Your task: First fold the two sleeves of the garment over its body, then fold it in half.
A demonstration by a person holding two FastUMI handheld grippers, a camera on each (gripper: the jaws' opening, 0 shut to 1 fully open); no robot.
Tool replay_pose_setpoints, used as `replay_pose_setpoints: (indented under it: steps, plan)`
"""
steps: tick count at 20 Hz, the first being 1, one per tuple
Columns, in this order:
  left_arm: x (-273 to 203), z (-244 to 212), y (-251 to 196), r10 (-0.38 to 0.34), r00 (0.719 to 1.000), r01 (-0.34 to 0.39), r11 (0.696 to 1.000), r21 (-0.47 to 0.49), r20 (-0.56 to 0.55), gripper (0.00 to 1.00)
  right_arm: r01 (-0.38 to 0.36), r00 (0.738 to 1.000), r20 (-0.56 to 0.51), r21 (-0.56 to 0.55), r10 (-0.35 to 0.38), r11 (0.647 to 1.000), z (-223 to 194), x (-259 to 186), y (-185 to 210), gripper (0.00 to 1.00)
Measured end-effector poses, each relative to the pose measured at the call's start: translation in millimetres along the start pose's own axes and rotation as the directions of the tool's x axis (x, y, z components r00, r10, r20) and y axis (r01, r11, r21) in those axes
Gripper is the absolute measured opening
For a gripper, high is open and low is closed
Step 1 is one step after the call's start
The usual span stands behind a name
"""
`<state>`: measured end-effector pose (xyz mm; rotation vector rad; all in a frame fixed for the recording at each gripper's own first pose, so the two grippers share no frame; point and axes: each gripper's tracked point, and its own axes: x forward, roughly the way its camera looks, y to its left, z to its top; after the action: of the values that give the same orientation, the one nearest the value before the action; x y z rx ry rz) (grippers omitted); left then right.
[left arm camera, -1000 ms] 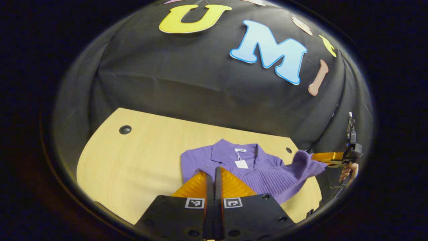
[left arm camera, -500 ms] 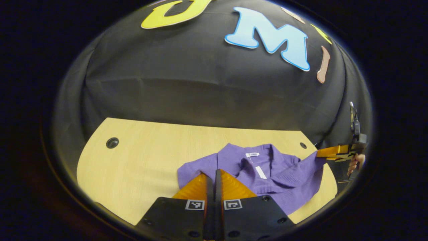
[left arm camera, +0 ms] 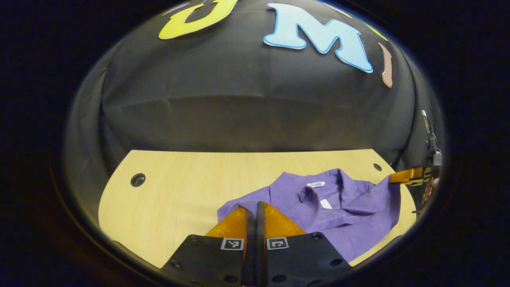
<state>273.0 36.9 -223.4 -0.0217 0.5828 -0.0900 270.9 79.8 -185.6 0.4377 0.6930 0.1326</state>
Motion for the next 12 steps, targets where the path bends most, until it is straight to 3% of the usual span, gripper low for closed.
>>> replay_pose_setpoints:
  steps: [1, 2, 3, 4, 5, 7, 8, 9, 12]
  plan:
    - [-1, 0, -2, 0.001, 1.0, -0.001, 1.0, -0.005, -0.002, 0.13, 0.007, 1.0, -0.003, -0.014, -0.007, 1.0, -2, -1, -1, 0.01]
    - [-3, 2, -3, 0.006, 1.0, -0.006, 1.0, -0.009, 0.003, 0.11, 0.013, 1.0, 0.001, -0.033, -0.013, 0.999, -4, -1, -1, 0.02]
    - [-7, 4, -6, 0.004, 1.0, -0.004, 1.0, -0.015, 0.009, 0.2, 0.009, 1.0, 0.008, -0.051, -0.008, 0.999, -4, -5, 1, 0.02]
    - [-13, 7, -8, 0.005, 1.0, -0.004, 1.0, -0.018, 0.019, 0.25, 0.009, 1.0, 0.013, -0.07, -0.008, 0.998, -5, -9, 1, 0.16]
    - [-19, 13, -10, 0.002, 0.999, -0.002, 1.0, -0.02, 0.034, 0.4, 0.021, 1.0, 0.026, -0.086, -0.019, 0.996, -4, -16, 0, 0.21]
    - [-38, 29, -16, 0.001, 0.997, 0.0, 1.0, -0.011, 0.08, 0.73, 0.021, 0.998, 0.057, -0.108, -0.015, 0.994, 3, -32, 2, 0.61]
    - [-47, 38, -18, 0.002, 0.994, -0.002, 1.0, -0.006, 0.108, 0.75, 0.027, 0.997, 0.08, -0.119, -0.018, 0.993, 9, -40, 0, 0.81]
    - [-59, 47, -20, 0.005, 0.991, -0.005, 1.0, -0.002, 0.136, 0.77, 0.029, 0.995, 0.1, -0.127, -0.016, 0.992, 13, -49, 1, 0.94]
    - [-101, 73, -31, 0.006, 0.974, -0.006, 1.0, 0.001, 0.226, 0.9, 0.042, 0.982, 0.191, -0.179, -0.007, 0.983, 28, -92, 5, 0.94]
